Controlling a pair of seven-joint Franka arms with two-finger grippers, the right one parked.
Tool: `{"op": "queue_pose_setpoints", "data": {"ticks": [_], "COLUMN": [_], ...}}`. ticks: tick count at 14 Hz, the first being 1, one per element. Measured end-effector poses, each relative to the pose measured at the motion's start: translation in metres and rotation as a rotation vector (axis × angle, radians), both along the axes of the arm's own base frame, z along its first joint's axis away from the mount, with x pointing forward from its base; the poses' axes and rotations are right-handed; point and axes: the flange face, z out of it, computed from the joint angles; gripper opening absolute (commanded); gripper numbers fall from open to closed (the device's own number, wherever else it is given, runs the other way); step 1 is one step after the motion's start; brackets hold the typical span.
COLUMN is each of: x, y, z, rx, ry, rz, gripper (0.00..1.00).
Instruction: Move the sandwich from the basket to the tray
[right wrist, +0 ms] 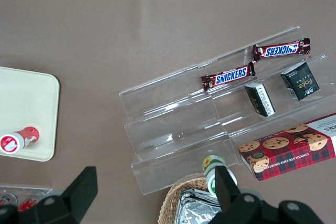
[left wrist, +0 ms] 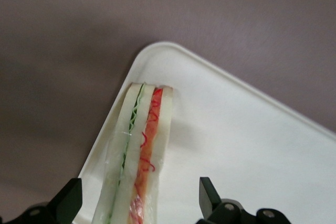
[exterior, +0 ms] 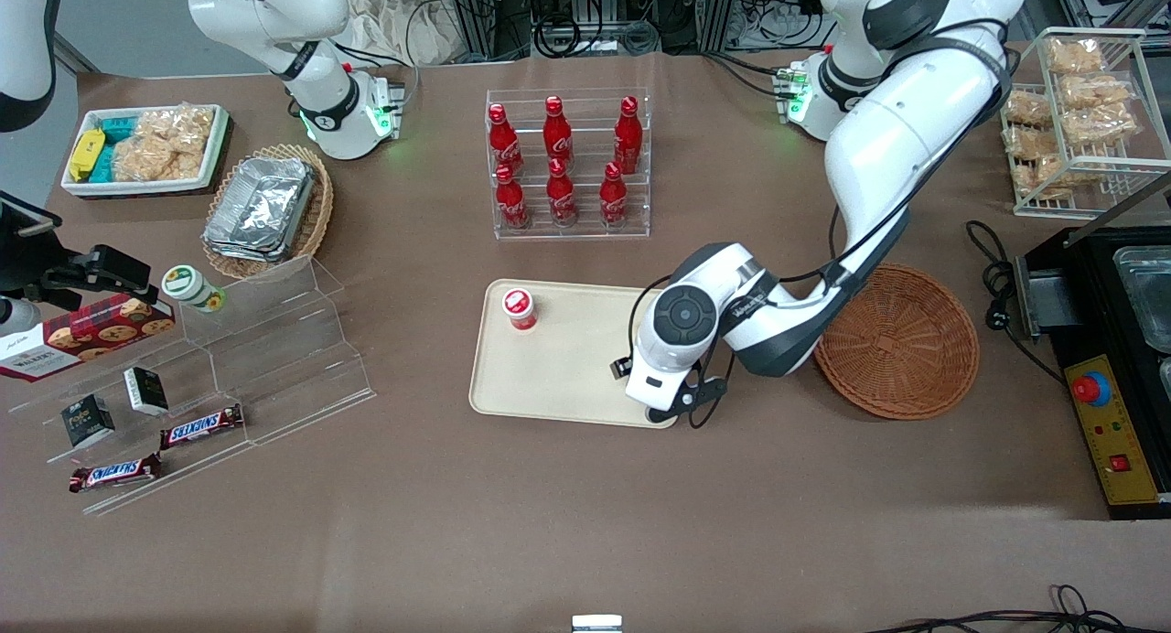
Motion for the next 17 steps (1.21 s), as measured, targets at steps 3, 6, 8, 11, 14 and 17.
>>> {"op": "queue_pose_setpoints", "data": {"ticks": [3, 6, 8, 11, 14, 17], "x": [-0.001, -0.010, -0.008, -0.001, 0.006, 0.016], "y": [0.009, 0.038, 0.072, 0.124, 0.165, 0.218], "z": [0.087, 0.175, 0.218, 0.250, 0.261, 0.268], "rx": [0.050, 0.130, 0.141, 0.157, 0.139, 0.114], "ry": [-0.094, -0.174, -0.194, -0.175, -0.114, -0.052], "rz": [0.089, 0.166, 0.220, 0.201, 0.112, -0.001], "gripper": [1.00, 1.00, 1.00, 1.00, 1.00, 1.00]}}
